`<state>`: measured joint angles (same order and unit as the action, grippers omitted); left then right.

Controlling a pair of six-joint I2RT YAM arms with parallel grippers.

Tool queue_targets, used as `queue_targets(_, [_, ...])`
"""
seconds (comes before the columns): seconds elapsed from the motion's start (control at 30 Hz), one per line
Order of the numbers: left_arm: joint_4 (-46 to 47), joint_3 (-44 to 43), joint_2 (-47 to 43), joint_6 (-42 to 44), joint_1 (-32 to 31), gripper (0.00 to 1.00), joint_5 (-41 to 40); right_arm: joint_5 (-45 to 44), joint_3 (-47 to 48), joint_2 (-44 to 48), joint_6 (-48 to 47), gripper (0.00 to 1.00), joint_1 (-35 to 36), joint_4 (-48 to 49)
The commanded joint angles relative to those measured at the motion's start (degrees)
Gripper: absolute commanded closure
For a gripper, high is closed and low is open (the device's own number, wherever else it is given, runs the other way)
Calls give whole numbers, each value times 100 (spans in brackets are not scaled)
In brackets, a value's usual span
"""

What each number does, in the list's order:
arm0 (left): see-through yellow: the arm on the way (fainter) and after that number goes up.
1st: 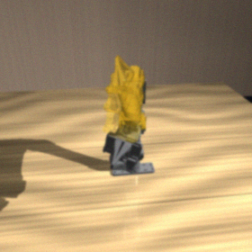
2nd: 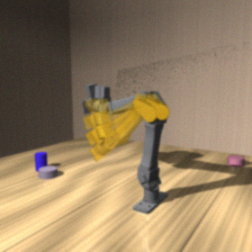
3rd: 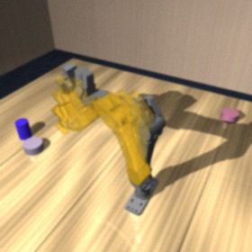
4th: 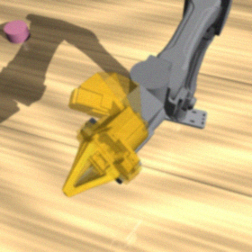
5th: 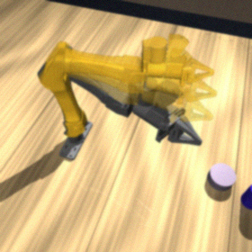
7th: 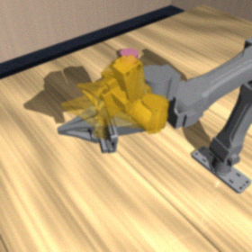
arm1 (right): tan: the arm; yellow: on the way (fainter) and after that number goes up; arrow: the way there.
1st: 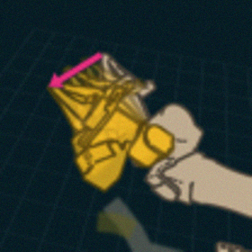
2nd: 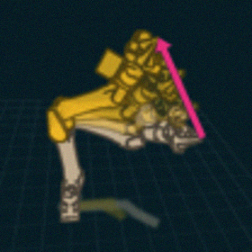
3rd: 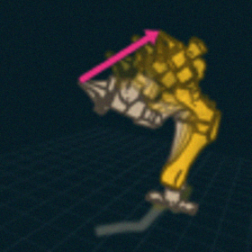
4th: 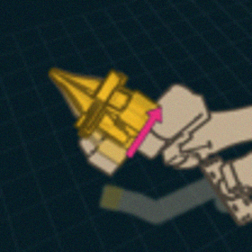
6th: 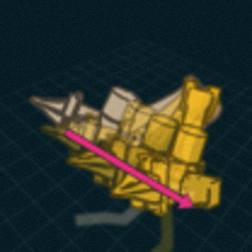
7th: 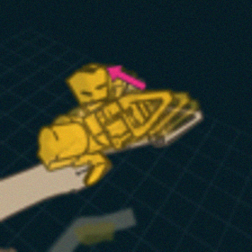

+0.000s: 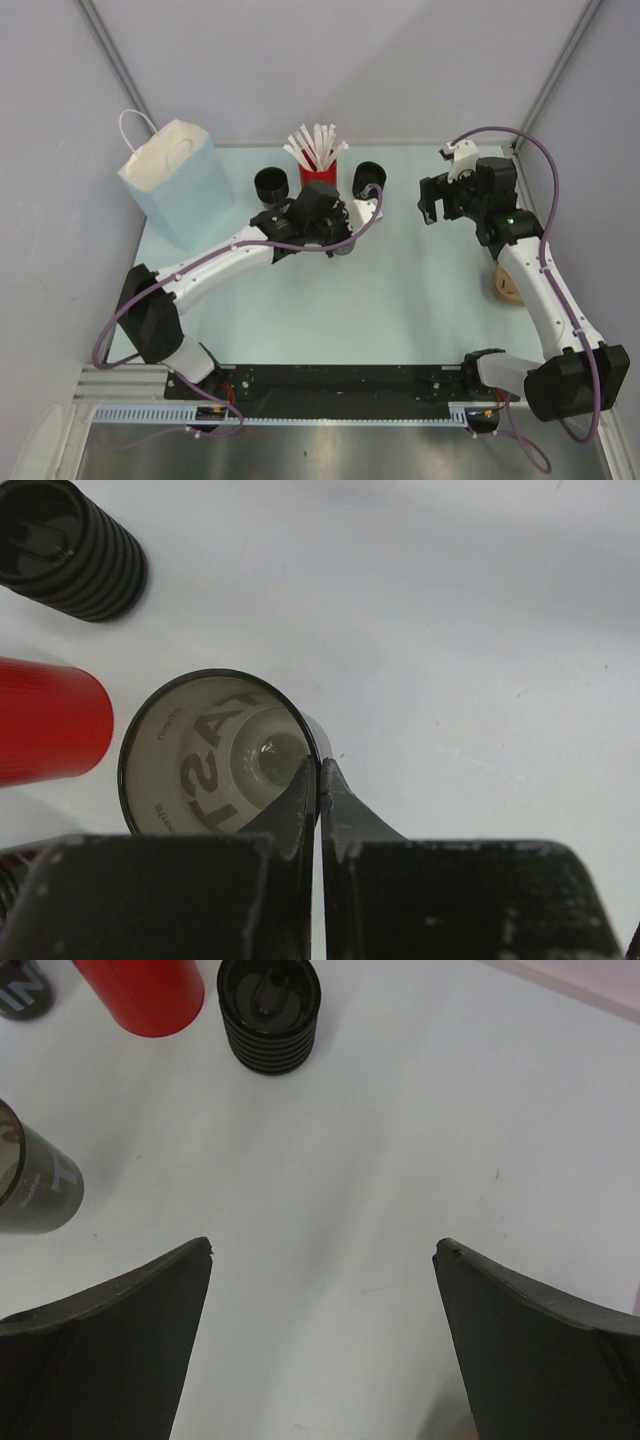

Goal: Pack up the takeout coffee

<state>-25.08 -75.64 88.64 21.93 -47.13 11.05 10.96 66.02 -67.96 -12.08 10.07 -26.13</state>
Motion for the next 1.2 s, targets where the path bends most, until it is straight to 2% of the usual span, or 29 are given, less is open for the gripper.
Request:
queue_targets(0.0, [548,216,74,-145,-41,100,72,-314,7,-33,91,0,-31,266])
queue_targets(0.63, [1102,400,918,-603,-481,100,20,-507,7,-6,144,0,-172,319])
queue_targets(1.17, [1155,453,1120,-576,-692,96,-173,-534,7,46,135,0,-189,328])
